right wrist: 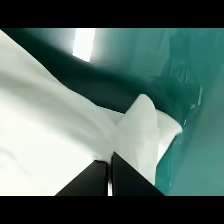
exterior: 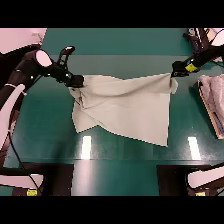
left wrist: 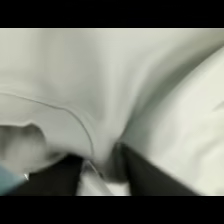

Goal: Fold the shirts.

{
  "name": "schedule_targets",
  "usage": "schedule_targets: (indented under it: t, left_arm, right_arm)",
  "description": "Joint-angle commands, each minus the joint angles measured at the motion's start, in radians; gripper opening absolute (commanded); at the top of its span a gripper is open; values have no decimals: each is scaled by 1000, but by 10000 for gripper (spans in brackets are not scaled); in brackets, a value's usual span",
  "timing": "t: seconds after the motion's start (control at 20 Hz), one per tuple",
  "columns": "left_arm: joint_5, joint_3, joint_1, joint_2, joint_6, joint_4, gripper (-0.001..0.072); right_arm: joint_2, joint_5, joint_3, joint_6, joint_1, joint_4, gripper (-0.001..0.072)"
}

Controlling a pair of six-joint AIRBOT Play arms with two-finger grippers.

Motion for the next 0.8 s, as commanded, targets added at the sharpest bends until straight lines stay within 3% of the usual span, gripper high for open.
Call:
schedule_targets:
  t: [0.0,0.1,0.2,0.35,0.4,0.45,0.5,0.75]
  left_arm:
    - [139,40,5,-46,9,6,508]
    - [40,123,35,-45,9,6,508]
    - [-143,204,90,-33,10,6,509]
    - [-353,193,170,10,10,3,508]
    - [-379,146,188,32,10,3,509]
    - [-372,78,198,61,10,3,509]
    - [-348,-15,202,103,10,3,508]
    - [-137,-489,202,279,10,-132,508]
  right_arm:
    - [-46,-49,3,0,0,-4,19]
    - [-46,-43,20,0,-3,-8,20]
    - [-46,2,57,0,-18,-7,20]
    - [-46,69,99,1,-65,-2,22]
    - [-45,101,105,1,-81,7,61]
    - [-39,130,100,1,-96,19,238]
    - [-19,140,77,1,-115,35,345]
    - [163,48,-126,0,-196,55,345]
